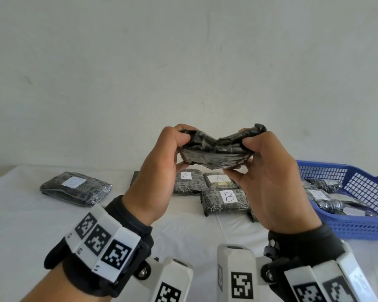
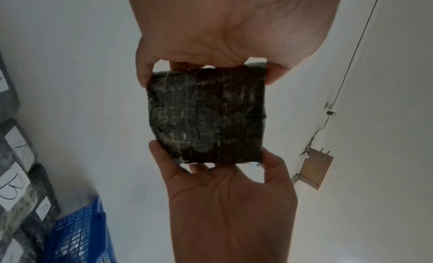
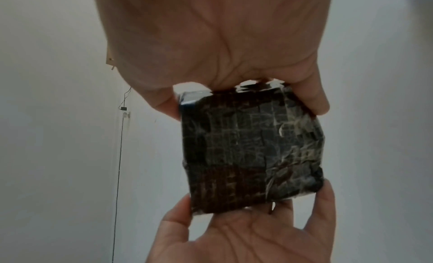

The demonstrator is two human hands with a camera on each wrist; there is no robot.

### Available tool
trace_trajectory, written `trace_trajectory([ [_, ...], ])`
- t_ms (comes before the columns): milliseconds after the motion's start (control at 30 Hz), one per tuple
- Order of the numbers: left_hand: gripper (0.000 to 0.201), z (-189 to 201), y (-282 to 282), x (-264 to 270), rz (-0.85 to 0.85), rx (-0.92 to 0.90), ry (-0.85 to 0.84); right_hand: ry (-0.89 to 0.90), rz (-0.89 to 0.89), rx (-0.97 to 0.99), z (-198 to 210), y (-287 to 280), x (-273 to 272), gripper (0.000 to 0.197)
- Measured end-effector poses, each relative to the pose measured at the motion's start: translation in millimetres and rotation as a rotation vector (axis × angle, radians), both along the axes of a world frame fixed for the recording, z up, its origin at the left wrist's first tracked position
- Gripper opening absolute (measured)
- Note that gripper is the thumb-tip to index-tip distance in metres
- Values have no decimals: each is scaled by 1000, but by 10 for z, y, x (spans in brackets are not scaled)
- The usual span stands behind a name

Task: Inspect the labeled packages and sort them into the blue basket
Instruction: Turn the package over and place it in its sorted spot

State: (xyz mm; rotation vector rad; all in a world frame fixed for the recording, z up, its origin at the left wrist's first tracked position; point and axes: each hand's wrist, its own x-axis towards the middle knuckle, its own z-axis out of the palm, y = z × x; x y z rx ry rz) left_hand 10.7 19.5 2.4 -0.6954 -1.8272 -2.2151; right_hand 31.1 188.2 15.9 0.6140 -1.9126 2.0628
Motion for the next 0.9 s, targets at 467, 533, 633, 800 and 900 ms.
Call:
trace_trajectory([
  [467,43,91,-116,-74,-77,124,-166,44,-120,145,-65,82,-78,73],
  [533,41,106,-113,-40,-102,107,-192,70,-157,312,-85,95,-63,97],
  [633,18,99,-86,-39,14,36,-155,89,-136,446,-122,123,-89,106],
  [800,36,43,-143,-98,109,-102,-26,-51,-81,343,-36,129,-74,49],
  [900,39,48,-114,-78,122,-137,37,-158,-71,295,11,117,-35,18],
])
